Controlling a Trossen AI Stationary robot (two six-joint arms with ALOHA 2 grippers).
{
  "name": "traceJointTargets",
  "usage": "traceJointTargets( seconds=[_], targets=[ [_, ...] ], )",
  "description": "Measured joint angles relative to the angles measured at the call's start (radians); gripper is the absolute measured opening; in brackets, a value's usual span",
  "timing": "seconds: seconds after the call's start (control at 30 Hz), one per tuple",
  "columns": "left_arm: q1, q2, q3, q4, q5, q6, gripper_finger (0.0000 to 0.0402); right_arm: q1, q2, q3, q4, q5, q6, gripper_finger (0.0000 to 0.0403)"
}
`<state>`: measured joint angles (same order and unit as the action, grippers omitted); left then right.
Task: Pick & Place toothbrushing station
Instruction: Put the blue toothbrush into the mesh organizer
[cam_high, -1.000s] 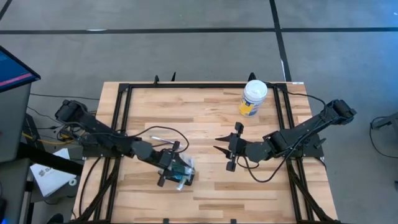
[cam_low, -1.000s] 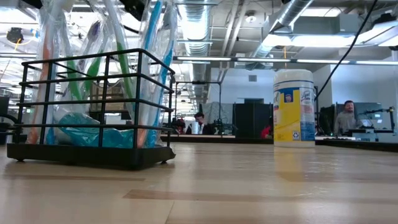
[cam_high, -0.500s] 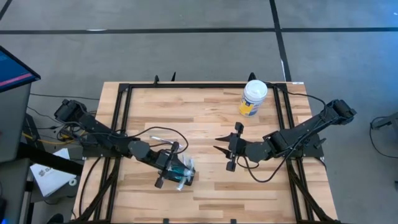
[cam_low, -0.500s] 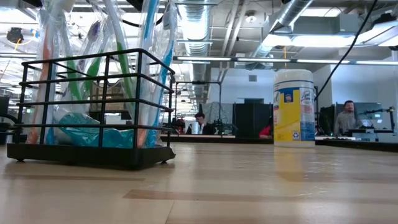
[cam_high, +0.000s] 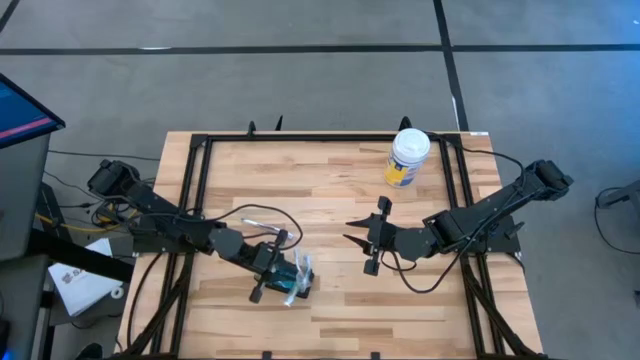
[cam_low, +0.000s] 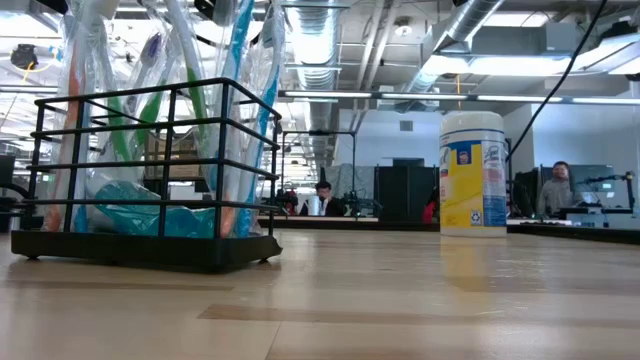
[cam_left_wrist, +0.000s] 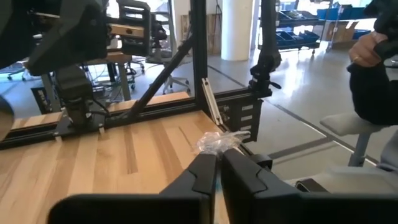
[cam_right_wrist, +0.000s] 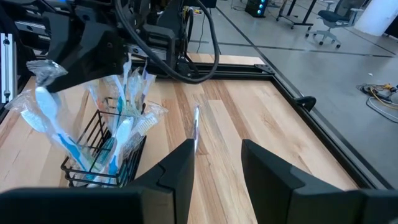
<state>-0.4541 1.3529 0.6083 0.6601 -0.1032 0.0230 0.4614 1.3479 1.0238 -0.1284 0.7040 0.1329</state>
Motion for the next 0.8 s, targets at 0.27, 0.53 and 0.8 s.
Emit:
traceJointTargets(
  seconds=[0.27, 0.53, 0.8],
  targets=[
    [0.000, 0.000, 0.000, -0.056, 0.006, -0.002, 0.0002, 0.000, 0.000, 0.000, 0.000, 0.000, 0.002, 0.0123],
    [0.000, 0.000, 0.000, -0.123, -0.009, -0.005, 0.0001, 0.000, 0.000, 0.000, 0.000, 0.000, 0.009, 0.0123],
    [0.001, -0.010, 0.000, -0.116, -0.014, -0.005, 0.0008, 0.000, 0.000, 0.000, -0.006, 0.000, 0.018, 0.0123]
  ],
)
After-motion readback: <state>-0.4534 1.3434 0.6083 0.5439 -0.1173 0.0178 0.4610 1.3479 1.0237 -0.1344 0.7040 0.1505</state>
